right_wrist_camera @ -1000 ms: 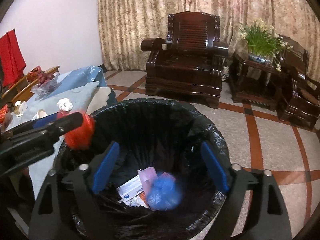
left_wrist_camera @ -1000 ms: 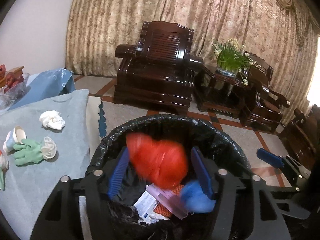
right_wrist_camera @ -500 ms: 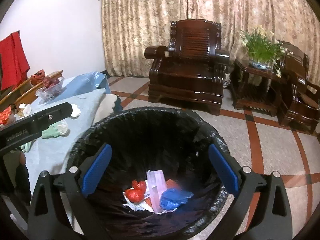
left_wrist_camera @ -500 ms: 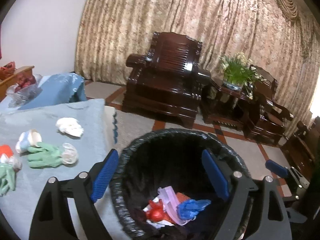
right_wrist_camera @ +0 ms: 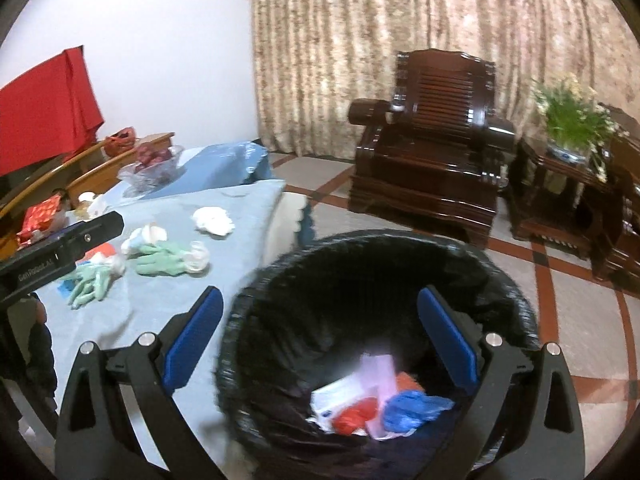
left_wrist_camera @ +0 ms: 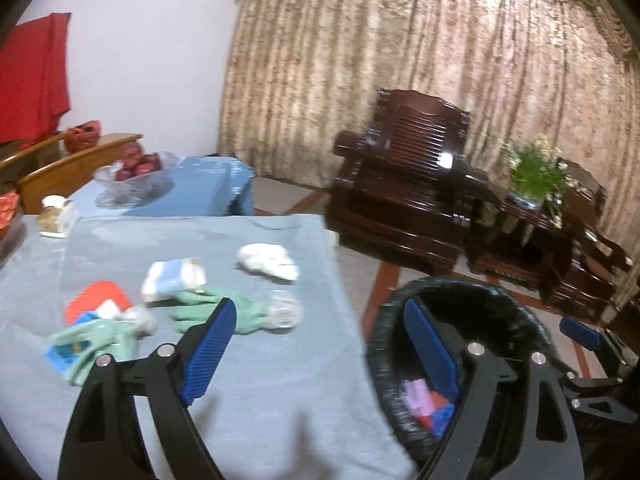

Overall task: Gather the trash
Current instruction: 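Return both tools to the table toward the green gloves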

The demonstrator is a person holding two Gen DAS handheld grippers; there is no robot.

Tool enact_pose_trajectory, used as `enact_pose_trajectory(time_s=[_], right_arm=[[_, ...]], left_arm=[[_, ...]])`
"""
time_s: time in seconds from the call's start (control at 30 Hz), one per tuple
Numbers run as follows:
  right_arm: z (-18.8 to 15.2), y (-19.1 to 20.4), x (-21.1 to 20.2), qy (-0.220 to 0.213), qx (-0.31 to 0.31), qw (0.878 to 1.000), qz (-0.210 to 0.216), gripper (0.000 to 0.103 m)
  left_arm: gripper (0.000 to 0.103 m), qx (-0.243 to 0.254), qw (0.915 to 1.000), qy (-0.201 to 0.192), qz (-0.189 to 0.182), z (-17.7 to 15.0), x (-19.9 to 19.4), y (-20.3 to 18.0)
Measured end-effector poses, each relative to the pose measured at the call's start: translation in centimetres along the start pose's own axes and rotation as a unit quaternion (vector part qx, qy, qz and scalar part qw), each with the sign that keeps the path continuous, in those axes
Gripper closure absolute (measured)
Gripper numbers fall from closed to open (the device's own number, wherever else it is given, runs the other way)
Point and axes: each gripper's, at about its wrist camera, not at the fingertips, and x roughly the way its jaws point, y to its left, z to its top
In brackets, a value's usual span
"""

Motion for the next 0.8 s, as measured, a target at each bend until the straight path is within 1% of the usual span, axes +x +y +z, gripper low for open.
enact_pose_trajectory(time_s=[0.27, 0.47, 0.67, 0.8], right_arm=[[1.3, 5.8, 2.1, 0.003, -0.027, 0.999, 0.045, 0.008], [1.8, 10.2, 4.6, 0.011, -0.042, 0.996, 0.076, 0.008], [2.3, 13.9, 7.5, 0.022, -0.057, 0.993, 0.097, 0.008], [2.4, 15.5, 9.6, 0.033, -0.062, 0.992, 0.107, 0.008]], left_arm=[[0.019, -0.011, 0.998, -0.011, 0.06, -0.5, -1.6, 6.1], [0.019, -0.017, 0.9938, -0.01, 0.11, -1.1, -1.8, 10.8], [0.019, -0.024, 0.9881, 0.001, 0.152, -2.0, -1.0, 14.9], [0.019, -0.029, 0.9845, 0.016, 0.172, -2.8, 0.0, 16.7]])
